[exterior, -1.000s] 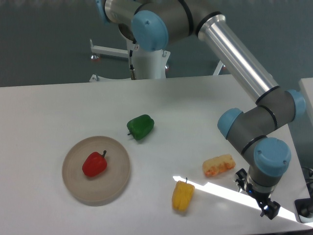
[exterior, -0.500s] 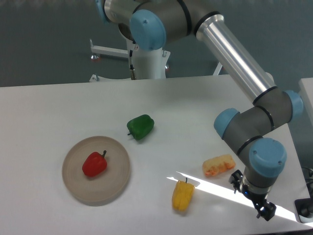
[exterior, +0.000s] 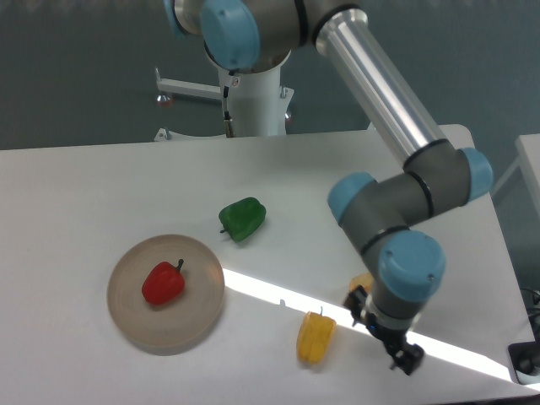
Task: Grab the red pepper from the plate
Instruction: 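Move the gripper over the plate above the red pepper, then lower the gripper onto the red pepper and close on it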
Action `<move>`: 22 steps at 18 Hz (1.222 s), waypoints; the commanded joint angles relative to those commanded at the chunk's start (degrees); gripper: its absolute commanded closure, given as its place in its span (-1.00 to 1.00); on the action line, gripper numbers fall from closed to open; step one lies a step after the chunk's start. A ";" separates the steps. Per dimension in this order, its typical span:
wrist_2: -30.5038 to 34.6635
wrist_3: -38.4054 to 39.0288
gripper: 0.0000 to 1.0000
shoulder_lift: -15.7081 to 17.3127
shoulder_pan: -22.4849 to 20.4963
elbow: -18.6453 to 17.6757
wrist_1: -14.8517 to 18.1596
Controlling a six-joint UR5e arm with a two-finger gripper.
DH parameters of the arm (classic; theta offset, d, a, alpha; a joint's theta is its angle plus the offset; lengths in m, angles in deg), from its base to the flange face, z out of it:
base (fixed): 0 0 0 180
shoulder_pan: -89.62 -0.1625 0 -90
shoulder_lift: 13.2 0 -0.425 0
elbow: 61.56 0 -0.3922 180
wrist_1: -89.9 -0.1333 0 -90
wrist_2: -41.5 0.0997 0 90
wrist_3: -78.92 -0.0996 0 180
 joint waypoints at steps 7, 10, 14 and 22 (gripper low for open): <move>-0.53 8.45 -1.00 8.45 7.82 -13.20 -0.35; -0.53 15.20 -1.00 11.09 10.81 -17.51 -2.02; 0.08 16.10 -1.00 12.06 14.50 -21.55 -5.87; 1.49 17.15 -1.00 11.71 18.11 -24.55 -10.63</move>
